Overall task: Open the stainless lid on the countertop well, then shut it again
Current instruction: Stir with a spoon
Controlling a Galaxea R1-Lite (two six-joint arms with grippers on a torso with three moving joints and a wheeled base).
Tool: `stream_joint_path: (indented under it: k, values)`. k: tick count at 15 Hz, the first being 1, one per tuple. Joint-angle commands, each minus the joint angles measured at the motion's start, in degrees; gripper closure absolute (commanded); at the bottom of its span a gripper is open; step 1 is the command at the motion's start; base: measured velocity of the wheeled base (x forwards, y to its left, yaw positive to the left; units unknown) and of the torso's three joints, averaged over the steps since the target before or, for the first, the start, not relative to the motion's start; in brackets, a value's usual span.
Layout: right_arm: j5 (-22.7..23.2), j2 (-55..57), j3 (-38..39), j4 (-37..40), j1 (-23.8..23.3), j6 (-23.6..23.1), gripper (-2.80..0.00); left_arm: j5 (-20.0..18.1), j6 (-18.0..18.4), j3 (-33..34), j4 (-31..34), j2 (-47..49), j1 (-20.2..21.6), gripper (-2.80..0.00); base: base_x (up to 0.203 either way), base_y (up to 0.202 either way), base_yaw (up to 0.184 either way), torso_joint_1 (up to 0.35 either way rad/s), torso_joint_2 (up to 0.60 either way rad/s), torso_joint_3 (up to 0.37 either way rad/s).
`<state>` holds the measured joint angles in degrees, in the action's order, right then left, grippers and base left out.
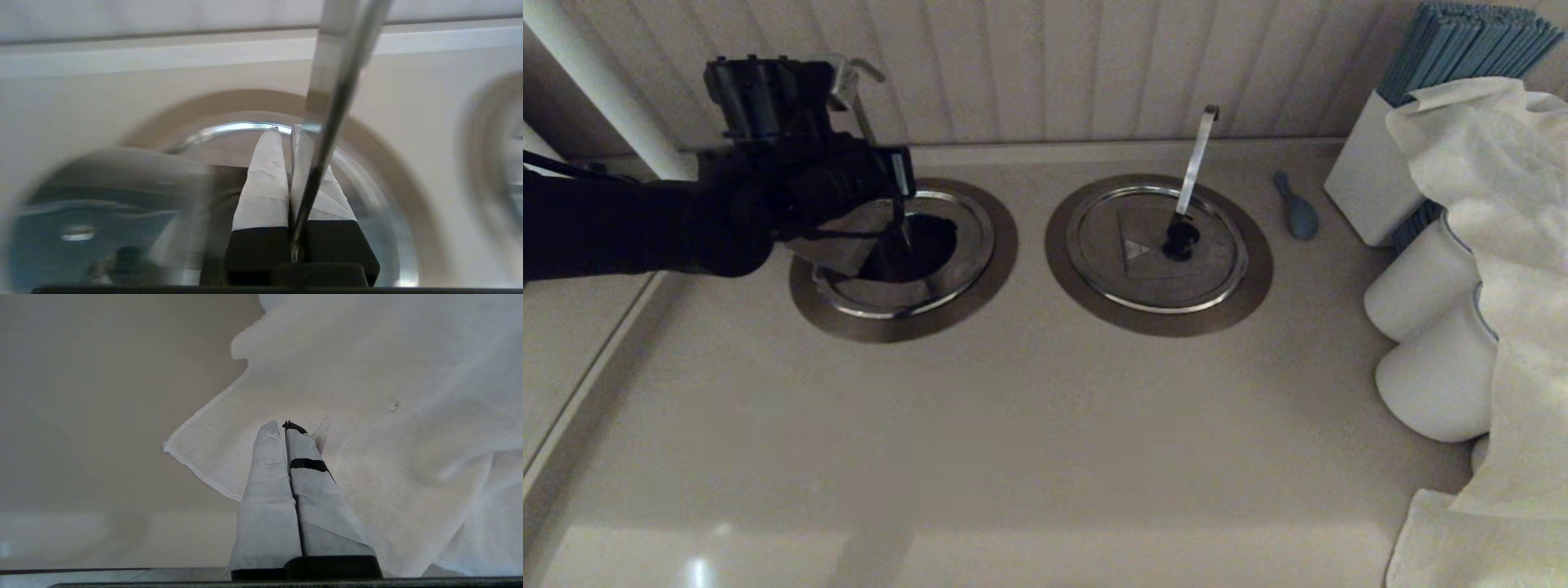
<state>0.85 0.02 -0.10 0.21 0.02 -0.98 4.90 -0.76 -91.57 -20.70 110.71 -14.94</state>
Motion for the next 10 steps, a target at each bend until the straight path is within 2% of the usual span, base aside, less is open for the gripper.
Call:
stream_joint_path:
  k: [1, 2, 3, 6, 7, 10]
  values:
    - [0.0, 0.0, 0.0, 0.0, 0.0, 0.0, 0.0, -0.4, -2.6, -1.3, 0.0, -0.1, -0.8, 0.0, 0.0, 0.0, 0.0, 0.0, 0.0, 0.0]
    - [0.0, 0.0, 0.0, 0.0, 0.0, 0.0, 0.0, -0.9, -5.7, -2.8, 0.3, 0.3, -1.0, 0.0, 0.0, 0.0, 0.0, 0.0, 0.0, 0.0]
    - [0.0, 0.0, 0.0, 0.0, 0.0, 0.0, 0.0, -1.0, -6.7, -3.8, 0.6, 1.4, -1.0, 0.0, 0.0, 0.0, 0.0, 0.0, 0.0, 0.0]
    - [0.0, 0.0, 0.0, 0.0, 0.0, 0.0, 0.0, -0.5, -6.7, -4.8, -0.5, 3.3, -0.5, 0.0, 0.0, 0.0, 0.0, 0.0, 0.0, 0.0]
    - [0.0, 0.0, 0.0, 0.0, 0.0, 0.0, 0.0, -0.3, -6.4, -5.5, -1.0, 3.7, -0.3, 0.0, 0.0, 0.0, 0.0, 0.0, 0.0, 0.0]
    - [0.0, 0.0, 0.0, 0.0, 0.0, 0.0, 0.0, 2.4, -0.4, -5.0, -2.9, 4.4, 1.1, 0.0, 0.0, 0.0, 0.0, 0.0, 0.0, 0.0]
